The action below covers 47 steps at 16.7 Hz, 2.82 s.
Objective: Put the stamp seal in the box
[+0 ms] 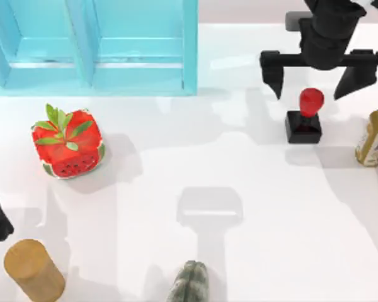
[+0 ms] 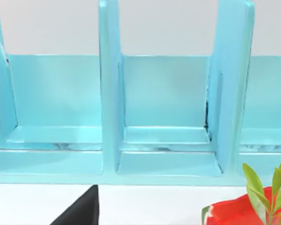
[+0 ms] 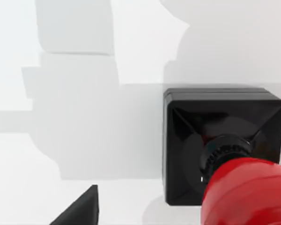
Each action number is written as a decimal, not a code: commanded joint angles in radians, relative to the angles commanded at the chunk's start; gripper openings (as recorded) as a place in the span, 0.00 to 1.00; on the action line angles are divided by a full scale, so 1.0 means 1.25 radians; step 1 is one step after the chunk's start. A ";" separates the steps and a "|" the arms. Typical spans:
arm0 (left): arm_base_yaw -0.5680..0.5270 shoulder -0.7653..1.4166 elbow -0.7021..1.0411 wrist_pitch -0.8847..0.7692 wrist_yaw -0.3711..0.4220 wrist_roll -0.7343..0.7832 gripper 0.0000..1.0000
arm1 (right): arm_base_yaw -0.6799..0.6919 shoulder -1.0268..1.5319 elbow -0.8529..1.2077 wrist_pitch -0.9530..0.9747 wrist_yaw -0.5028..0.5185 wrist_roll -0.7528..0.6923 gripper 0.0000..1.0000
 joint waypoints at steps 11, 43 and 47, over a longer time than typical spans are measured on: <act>0.000 0.000 0.000 0.000 0.000 0.000 1.00 | -0.011 -0.022 -0.159 0.141 -0.001 -0.011 0.92; 0.000 0.000 0.000 0.000 0.000 0.000 1.00 | 0.125 0.003 0.072 -0.047 -0.018 0.058 0.00; 0.000 0.000 0.000 0.000 0.000 0.000 1.00 | 0.061 0.014 0.169 -0.152 -0.016 0.026 0.00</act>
